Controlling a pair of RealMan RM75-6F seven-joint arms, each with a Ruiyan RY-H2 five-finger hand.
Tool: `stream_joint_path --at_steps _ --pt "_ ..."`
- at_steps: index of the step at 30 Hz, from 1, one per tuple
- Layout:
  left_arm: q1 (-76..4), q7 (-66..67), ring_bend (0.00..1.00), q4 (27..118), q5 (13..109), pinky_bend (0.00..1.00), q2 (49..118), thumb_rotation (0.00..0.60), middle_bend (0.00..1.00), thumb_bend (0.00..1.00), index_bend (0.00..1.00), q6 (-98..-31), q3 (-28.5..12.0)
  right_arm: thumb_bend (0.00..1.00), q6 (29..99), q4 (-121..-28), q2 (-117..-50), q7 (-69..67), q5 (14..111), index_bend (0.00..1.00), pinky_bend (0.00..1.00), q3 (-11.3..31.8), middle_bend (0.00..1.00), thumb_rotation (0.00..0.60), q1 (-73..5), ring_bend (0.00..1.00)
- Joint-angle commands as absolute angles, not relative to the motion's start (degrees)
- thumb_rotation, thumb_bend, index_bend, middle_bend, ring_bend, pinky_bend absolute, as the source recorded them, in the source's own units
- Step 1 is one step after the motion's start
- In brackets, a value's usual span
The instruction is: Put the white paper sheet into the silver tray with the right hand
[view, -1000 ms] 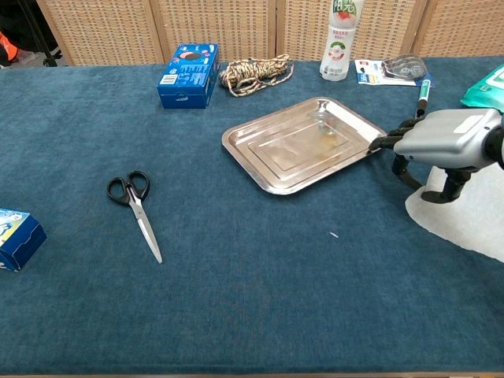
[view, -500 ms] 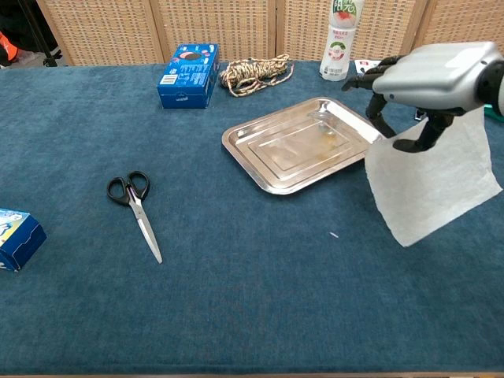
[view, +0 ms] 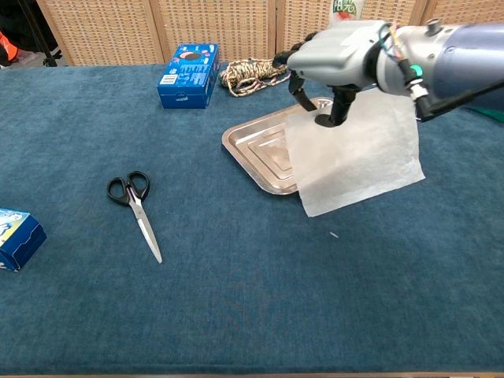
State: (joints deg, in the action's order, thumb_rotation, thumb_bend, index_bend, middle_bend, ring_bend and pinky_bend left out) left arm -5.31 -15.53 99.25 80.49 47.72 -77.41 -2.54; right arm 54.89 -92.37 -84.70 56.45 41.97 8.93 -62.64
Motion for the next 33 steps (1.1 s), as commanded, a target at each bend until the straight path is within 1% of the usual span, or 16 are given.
stream_joint_path --at_steps 1,8,12,20,28,33 --pt "-5.78 -16.18 0.00 98.91 79.85 0.00 47.53 0.600 0.00 0.00 0.00 -76.46 -2.77 0.52 54.36 -86.51 -90.17 58.85 38.91 0.63 0.02 10.24 0.02 0.600 -66.23 0.00" --pt "-6.93 -16.93 0.00 98.44 78.41 0.00 47.20 0.600 0.00 0.00 0.00 -73.97 -3.17 0.52 52.00 -76.75 -96.20 58.34 38.17 0.63 0.02 11.60 0.02 0.600 -69.79 0.00" --pt "-7.36 -17.39 0.00 98.29 77.70 0.00 47.04 0.600 0.00 0.00 0.00 -72.97 -3.38 0.52 49.91 -72.24 -98.03 57.21 38.36 0.63 0.02 11.65 0.02 0.600 -70.87 0.00" --pt "-8.48 -17.82 0.00 97.90 76.52 0.00 46.83 0.600 0.00 0.00 0.00 -70.41 -3.57 0.52 47.02 -63.65 -102.22 51.94 41.98 0.63 0.02 12.48 0.03 0.600 -72.29 0.00" --pt "-8.98 -18.36 0.00 97.41 75.53 0.00 46.72 0.600 0.00 0.00 0.00 -69.22 -3.85 0.52 44.22 -53.59 -107.10 48.17 44.56 0.63 0.02 12.33 0.03 0.600 -73.19 0.00" --pt "-9.70 -18.02 0.00 97.13 74.66 0.00 46.83 0.600 0.00 0.00 0.00 -67.44 -3.84 0.52 43.74 -50.52 -108.22 46.12 47.77 0.63 0.02 11.92 0.03 0.600 -73.44 0.00"
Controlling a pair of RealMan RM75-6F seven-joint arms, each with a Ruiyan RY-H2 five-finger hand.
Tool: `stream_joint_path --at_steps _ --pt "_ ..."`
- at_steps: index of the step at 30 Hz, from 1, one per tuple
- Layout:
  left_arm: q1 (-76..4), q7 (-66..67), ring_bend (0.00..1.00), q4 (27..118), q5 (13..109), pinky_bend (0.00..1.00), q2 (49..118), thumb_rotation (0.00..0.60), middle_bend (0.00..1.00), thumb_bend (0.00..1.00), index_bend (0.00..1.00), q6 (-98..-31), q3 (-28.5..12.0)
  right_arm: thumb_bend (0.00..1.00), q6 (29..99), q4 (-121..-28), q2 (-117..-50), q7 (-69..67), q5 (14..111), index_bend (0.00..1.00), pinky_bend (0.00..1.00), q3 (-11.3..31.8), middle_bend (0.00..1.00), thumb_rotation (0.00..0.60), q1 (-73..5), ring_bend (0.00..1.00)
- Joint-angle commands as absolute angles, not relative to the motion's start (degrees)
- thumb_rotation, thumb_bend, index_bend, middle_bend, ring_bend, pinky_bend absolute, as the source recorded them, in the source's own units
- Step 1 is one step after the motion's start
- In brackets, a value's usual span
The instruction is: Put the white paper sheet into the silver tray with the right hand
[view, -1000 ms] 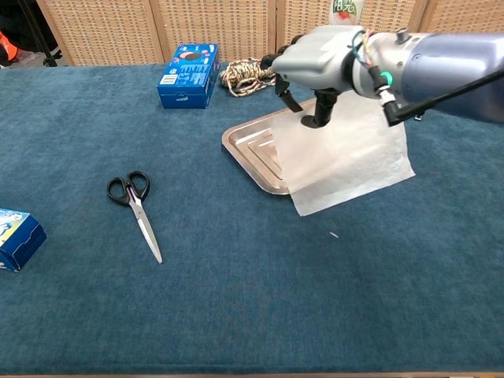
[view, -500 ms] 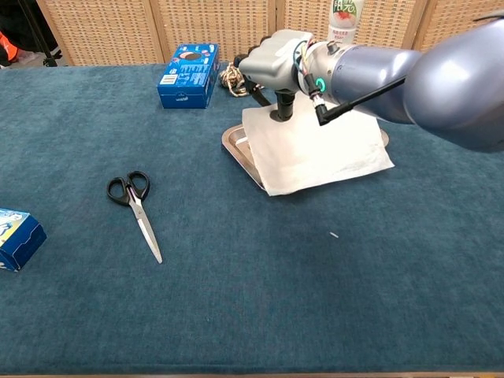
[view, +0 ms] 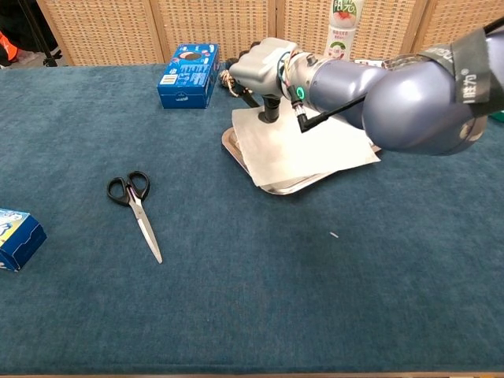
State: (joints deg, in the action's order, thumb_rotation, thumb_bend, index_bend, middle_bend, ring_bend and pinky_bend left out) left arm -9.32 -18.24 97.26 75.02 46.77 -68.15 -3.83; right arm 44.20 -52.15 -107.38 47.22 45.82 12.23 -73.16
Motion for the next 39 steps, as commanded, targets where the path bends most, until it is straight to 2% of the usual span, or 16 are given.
stream_joint_path --at_steps 1,18,32,33,35,36,37,39 --pt "-9.80 -17.96 0.00 97.13 74.59 0.00 46.83 0.600 0.00 0.00 0.00 -67.23 -3.85 0.52 43.69 -50.08 -108.36 45.76 48.24 0.63 0.02 11.90 0.03 0.600 -73.45 0.00" --pt "-10.27 -18.22 0.00 96.86 73.54 0.00 46.71 0.600 0.00 0.00 0.00 -66.13 -4.14 0.52 39.40 -41.25 -112.28 39.31 54.27 0.63 0.02 11.08 0.03 0.600 -72.87 0.00" --pt "-10.33 -17.89 0.00 97.04 73.16 0.00 46.72 0.600 0.00 0.00 0.00 -66.00 -4.22 0.42 39.18 -36.37 -113.66 35.36 64.67 0.61 0.02 7.73 0.03 0.600 -73.42 0.00" --pt "-10.34 -17.93 0.00 97.00 73.08 0.00 46.72 0.600 0.00 0.00 0.00 -65.98 -4.26 0.36 39.04 -36.09 -113.86 34.91 65.06 0.56 0.02 7.68 0.02 0.600 -73.45 0.00" --pt "-10.37 -17.99 0.00 96.87 72.78 0.00 46.74 0.600 0.00 0.00 0.00 -65.88 -4.36 0.18 38.91 -35.24 -114.37 33.66 66.36 0.39 0.02 7.44 0.01 0.600 -73.48 0.00" --pt "-10.40 -18.01 0.00 96.84 72.73 0.00 46.74 0.600 0.00 0.00 0.00 -65.81 -4.38 0.08 38.94 -34.95 -114.52 33.31 66.79 0.26 0.02 7.35 0.00 0.600 -73.46 0.00" --pt "-10.44 -18.01 0.00 96.81 72.69 0.00 46.75 0.600 0.00 0.00 0.00 -65.73 -4.39 0.03 39.09 -34.45 -114.73 33.01 67.41 0.13 0.02 7.22 0.00 0.600 -73.45 0.00" --pt "-10.50 -17.97 0.00 96.74 72.63 0.00 46.77 0.600 0.00 0.00 0.00 -65.55 -4.37 0.00 39.51 -33.59 -115.12 32.77 67.99 0.02 0.02 7.38 0.00 0.600 -73.39 0.00"
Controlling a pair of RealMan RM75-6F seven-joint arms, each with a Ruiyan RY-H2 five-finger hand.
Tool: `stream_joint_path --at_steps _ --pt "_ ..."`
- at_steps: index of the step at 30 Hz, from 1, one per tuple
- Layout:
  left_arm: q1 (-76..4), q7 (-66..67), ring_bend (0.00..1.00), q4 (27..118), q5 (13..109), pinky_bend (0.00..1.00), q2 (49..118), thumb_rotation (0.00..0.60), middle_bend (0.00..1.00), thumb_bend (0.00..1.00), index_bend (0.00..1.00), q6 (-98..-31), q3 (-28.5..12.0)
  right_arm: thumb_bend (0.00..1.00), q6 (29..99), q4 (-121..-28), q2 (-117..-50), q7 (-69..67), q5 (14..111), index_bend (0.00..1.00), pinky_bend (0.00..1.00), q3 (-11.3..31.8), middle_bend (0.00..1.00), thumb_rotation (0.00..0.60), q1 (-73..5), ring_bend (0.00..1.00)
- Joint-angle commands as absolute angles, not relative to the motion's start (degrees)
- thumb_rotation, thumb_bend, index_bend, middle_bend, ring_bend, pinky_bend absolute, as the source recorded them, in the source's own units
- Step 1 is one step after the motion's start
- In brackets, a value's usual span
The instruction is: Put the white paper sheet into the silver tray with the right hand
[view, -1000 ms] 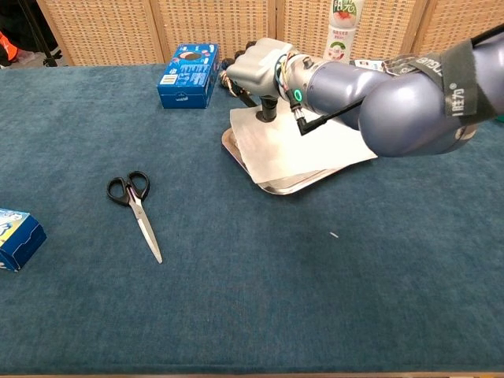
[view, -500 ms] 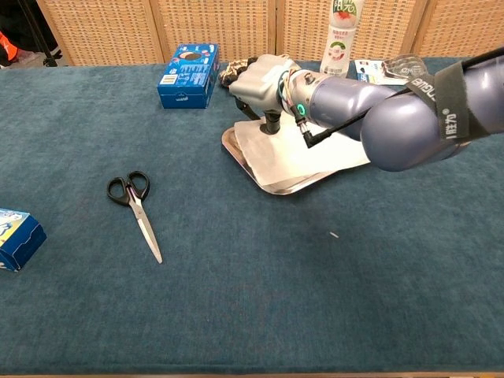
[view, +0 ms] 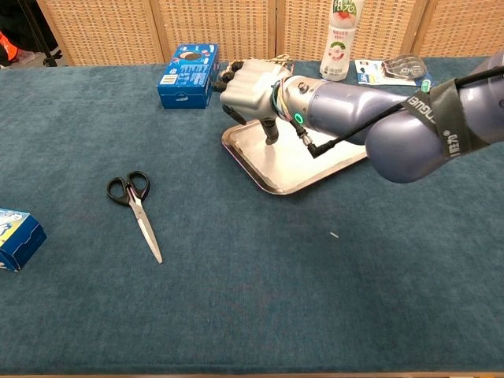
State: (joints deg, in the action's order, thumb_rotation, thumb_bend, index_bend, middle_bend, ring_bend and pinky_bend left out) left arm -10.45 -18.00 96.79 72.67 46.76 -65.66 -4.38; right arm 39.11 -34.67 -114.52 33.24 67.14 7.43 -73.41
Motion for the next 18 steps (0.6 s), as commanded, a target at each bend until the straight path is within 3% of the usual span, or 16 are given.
stream_joint_path --at_steps 1,14,18 --pt "-10.52 -17.96 0.00 96.72 72.63 0.00 46.77 0.600 0.00 0.00 0.00 -65.49 -4.37 0.00 39.60 -33.35 -115.26 32.72 68.09 0.01 0.02 7.52 0.00 0.600 -73.38 0.00" --pt "-10.45 -17.44 0.00 97.08 73.12 0.00 46.83 0.600 0.00 0.00 0.00 -65.72 -4.19 0.04 45.13 -41.11 -110.17 32.55 68.46 0.01 0.02 11.90 0.00 0.600 -72.02 0.00" --pt "-10.37 -17.14 0.00 97.36 73.57 0.00 46.84 0.600 0.00 0.00 0.00 -66.01 -4.05 0.19 46.43 -49.23 -105.83 31.67 65.69 0.12 0.02 14.26 0.04 0.600 -69.33 0.00"
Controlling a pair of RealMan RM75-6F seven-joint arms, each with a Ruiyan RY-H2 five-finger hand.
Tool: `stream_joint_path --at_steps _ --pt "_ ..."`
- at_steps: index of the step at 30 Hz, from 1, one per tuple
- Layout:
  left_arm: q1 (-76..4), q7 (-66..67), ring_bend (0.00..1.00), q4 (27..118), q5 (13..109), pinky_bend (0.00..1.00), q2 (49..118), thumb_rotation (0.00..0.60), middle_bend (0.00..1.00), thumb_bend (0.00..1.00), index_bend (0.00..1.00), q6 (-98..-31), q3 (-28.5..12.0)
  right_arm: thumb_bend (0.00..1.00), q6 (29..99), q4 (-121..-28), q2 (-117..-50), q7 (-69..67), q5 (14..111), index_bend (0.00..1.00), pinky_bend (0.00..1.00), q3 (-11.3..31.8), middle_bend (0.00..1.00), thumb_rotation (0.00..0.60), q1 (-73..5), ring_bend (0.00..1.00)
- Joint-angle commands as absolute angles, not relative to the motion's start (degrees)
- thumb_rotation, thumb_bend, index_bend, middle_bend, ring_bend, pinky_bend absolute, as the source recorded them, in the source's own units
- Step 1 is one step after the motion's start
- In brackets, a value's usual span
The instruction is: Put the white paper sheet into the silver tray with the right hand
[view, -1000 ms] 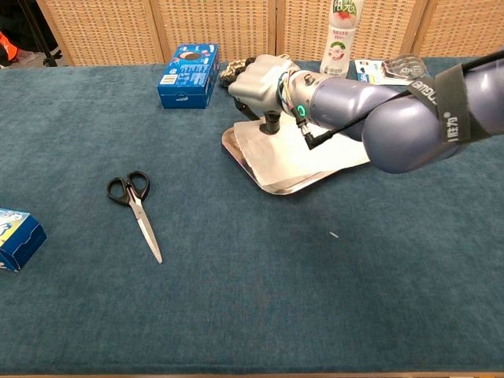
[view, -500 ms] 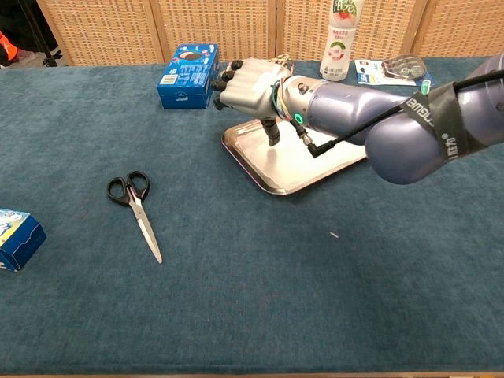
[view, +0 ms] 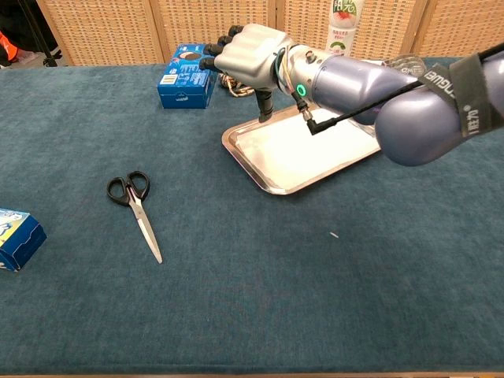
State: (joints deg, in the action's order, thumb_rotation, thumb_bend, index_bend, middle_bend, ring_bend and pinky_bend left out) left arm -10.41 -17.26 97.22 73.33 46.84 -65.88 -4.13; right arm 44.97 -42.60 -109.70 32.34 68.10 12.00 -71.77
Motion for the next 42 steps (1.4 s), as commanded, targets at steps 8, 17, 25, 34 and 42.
stream_joint_path --at_steps 8,17,25,34,42 --pt "-10.25 -16.43 0.00 97.95 74.93 0.00 46.89 0.600 0.00 0.00 0.00 -66.51 -3.56 0.62 44.89 -69.22 -95.46 26.83 57.60 0.38 0.11 16.05 0.23 0.600 -61.95 0.13" --pt "-10.40 -15.48 0.00 98.34 75.04 0.00 47.09 0.600 0.00 0.00 0.00 -66.51 -3.41 0.84 43.92 -77.81 -90.45 22.81 56.10 0.39 0.23 12.95 0.30 0.600 -57.33 0.22" --pt "-10.65 -14.44 0.00 98.48 74.19 0.00 47.34 0.600 0.00 0.00 0.00 -66.17 -3.49 1.00 40.61 -78.08 -89.34 22.28 52.75 0.09 0.13 10.70 0.04 0.600 -56.72 0.00" --pt "-10.87 -13.69 0.00 98.64 73.72 0.00 47.51 0.600 0.00 0.00 0.00 -65.89 -3.52 1.00 39.27 -79.45 -87.66 22.97 49.03 0.07 0.10 9.10 0.02 0.600 -56.88 0.00" --pt "-10.86 -13.31 0.00 98.85 73.62 0.00 47.57 0.600 0.00 0.00 0.00 -66.01 -3.48 1.00 40.10 -80.04 -86.71 22.95 48.85 0.07 0.10 8.02 0.02 0.600 -56.49 0.00"
